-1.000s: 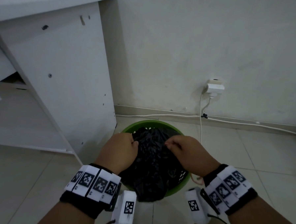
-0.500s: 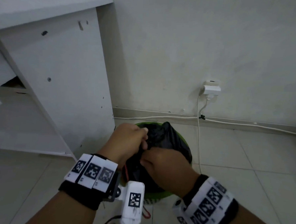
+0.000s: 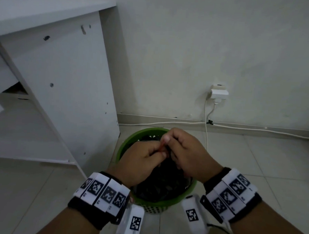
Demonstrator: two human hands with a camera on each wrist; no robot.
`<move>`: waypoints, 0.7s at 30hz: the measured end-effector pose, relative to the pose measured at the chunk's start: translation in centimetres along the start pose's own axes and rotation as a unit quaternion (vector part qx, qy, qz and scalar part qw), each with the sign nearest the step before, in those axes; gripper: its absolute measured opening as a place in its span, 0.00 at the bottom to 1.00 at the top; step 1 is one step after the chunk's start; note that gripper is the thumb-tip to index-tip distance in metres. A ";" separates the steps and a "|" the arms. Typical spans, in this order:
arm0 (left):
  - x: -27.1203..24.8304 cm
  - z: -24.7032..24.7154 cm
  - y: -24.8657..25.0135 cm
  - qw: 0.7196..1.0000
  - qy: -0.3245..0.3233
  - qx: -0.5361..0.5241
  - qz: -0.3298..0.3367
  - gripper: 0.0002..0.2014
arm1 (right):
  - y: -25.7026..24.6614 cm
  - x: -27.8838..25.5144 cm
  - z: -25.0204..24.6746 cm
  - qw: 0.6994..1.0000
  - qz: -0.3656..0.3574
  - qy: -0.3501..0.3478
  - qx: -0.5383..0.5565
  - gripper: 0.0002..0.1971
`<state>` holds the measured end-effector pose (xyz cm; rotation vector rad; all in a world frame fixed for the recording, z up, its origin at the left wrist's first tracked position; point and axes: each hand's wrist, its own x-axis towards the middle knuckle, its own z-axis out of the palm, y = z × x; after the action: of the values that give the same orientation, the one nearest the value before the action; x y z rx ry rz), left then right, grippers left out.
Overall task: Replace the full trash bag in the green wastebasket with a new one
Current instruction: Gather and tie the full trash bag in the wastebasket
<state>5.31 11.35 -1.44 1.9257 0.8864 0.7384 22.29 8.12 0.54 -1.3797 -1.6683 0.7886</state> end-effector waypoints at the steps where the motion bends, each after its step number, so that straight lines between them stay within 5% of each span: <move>1: 0.2 0.0 -0.1 1.000 -0.002 0.016 0.010 0.09 | 0.2 -0.1 0.3 0.998 0.028 0.004 0.054 0.13; 8: -0.8 0.7 -0.5 0.992 0.099 0.061 0.052 0.06 | 0.9 -0.4 1.0 0.997 0.028 -0.004 0.070 0.12; 12: -1.0 1.4 -0.9 0.984 0.144 0.092 0.046 0.16 | 1.7 0.3 0.7 0.999 0.032 0.000 0.007 0.13; 18: -1.5 2.5 -1.6 0.955 0.171 0.195 0.146 0.09 | 0.9 1.0 -0.7 0.992 0.069 -0.033 -0.104 0.14; 21: -1.3 2.7 -1.0 0.959 0.202 0.162 0.116 0.06 | 1.0 0.9 -0.7 0.993 0.078 0.002 -0.091 0.11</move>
<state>6.34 9.40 -3.78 2.2361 1.0913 1.2195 23.29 9.18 0.15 -1.6530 -1.6774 0.7350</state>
